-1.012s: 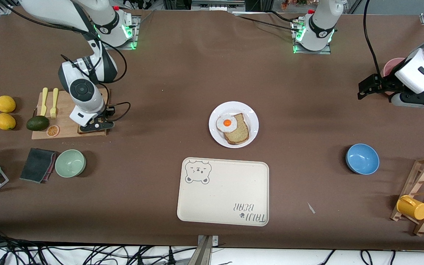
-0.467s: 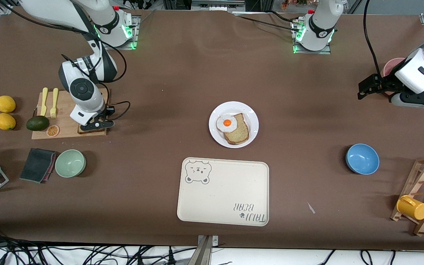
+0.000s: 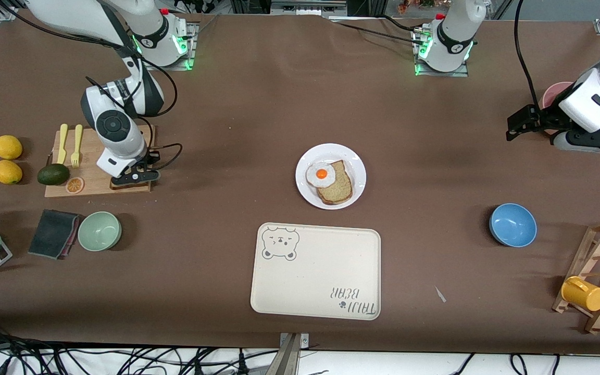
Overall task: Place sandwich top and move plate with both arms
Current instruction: 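Close the right gripper on the bread slice's crust edge, then lift the bread slice with the right gripper toward the white plate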
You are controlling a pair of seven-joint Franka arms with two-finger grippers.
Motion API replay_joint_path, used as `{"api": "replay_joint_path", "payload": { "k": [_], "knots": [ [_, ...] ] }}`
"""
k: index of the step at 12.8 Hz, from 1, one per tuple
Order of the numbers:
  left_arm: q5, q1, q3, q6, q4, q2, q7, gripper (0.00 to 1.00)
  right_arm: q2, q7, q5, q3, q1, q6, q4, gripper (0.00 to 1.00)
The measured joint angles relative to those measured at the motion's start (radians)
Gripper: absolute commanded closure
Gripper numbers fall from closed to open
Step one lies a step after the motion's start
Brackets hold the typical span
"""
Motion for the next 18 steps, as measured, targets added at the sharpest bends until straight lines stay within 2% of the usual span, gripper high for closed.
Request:
{"api": "replay_joint_path", "payload": {
  "k": [5,7,9,12,14,18],
  "knots": [
    [0.0,0.0,0.0,0.0,0.0,0.0,0.0,0.0,-0.004,0.0,0.0,0.0,0.0,0.005,0.008,1.0],
    [0.0,0.0,0.0,0.0,0.0,0.0,0.0,0.0,-0.005,-0.001,0.0,0.008,0.0,0.008,0.044,1.0],
    [0.0,0.0,0.0,0.0,0.0,0.0,0.0,0.0,-0.006,-0.001,0.0,0.042,0.0,-0.035,0.101,1.0],
    [0.0,0.0,0.0,0.0,0.0,0.0,0.0,0.0,-0.01,0.0,0.008,0.116,0.003,-0.171,0.225,1.0],
    [0.0,0.0,0.0,0.0,0.0,0.0,0.0,0.0,-0.009,0.0,0.062,0.149,0.027,-0.259,0.312,1.0],
    [0.0,0.0,0.0,0.0,0.0,0.0,0.0,0.0,0.038,0.007,0.221,0.16,0.134,-0.427,0.514,1.0]
  ]
}}
